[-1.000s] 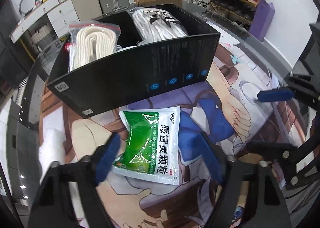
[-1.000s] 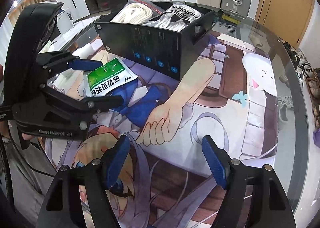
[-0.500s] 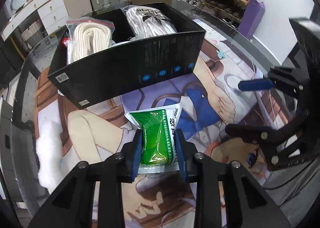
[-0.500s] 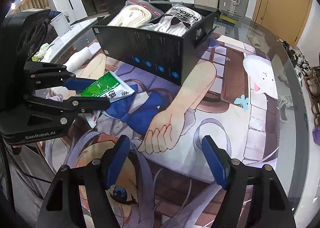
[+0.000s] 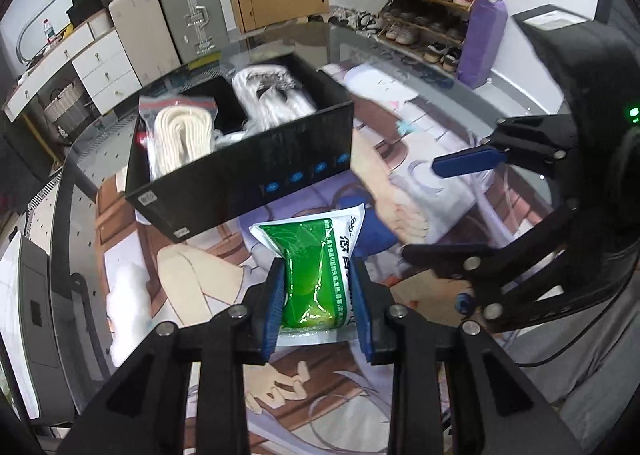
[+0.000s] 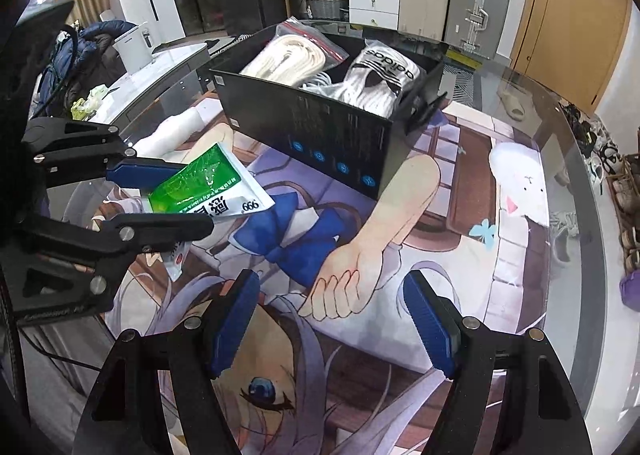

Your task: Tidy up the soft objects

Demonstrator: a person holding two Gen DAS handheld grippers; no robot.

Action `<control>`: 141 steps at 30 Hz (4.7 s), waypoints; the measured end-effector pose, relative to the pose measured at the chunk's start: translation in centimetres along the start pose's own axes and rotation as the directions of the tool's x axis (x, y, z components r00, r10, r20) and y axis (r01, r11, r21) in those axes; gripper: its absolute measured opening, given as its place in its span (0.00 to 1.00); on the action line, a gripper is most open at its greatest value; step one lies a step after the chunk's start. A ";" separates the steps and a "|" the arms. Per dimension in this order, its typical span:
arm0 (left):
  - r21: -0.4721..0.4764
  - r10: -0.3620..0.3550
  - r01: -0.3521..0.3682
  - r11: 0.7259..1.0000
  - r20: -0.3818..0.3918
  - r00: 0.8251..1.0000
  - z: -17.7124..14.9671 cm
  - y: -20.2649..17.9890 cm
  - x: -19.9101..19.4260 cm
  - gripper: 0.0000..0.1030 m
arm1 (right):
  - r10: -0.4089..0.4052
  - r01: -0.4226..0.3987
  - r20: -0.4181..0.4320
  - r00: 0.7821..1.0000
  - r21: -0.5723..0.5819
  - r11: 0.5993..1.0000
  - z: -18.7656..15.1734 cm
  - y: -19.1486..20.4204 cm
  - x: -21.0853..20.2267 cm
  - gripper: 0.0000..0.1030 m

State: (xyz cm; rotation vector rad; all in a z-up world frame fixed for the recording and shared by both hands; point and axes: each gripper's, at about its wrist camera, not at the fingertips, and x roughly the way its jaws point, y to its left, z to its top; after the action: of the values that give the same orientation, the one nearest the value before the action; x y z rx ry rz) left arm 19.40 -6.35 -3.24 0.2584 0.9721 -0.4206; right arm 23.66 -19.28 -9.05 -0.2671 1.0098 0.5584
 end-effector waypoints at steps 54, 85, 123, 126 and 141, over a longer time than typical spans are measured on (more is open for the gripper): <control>-0.292 0.153 -0.111 0.950 0.125 0.980 8.3 7.3 4.3 0.53 | -0.186 0.136 0.195 0.963 0.242 0.961 8.5 -4.5 0.5 0.74; -0.315 0.263 -0.200 0.928 0.173 0.949 7.2 7.9 3.0 0.81 | -0.170 0.123 0.200 0.965 0.230 0.966 8.5 -4.2 0.2 0.74; -0.323 0.238 -0.084 0.943 0.473 0.848 -7.1 2.8 -12.9 1.00 | -0.109 0.005 0.460 0.881 0.220 0.976 -6.9 5.4 -15.3 0.92; -0.300 0.270 -0.130 0.945 0.492 0.828 -9.8 1.5 -13.8 1.00 | -0.130 0.041 0.468 0.874 0.195 0.980 -10.1 7.3 -15.8 0.94; -0.351 0.368 -0.188 0.917 0.569 0.736 -17.4 -3.0 -15.6 1.00 | -0.217 0.168 0.639 0.738 0.137 0.976 -19.9 11.3 -19.6 0.99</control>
State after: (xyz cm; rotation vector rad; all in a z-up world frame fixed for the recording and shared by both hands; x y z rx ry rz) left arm -2.54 1.40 0.30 0.0009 0.3050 -0.0665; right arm -4.98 -25.27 -2.09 -0.0923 0.3061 0.3765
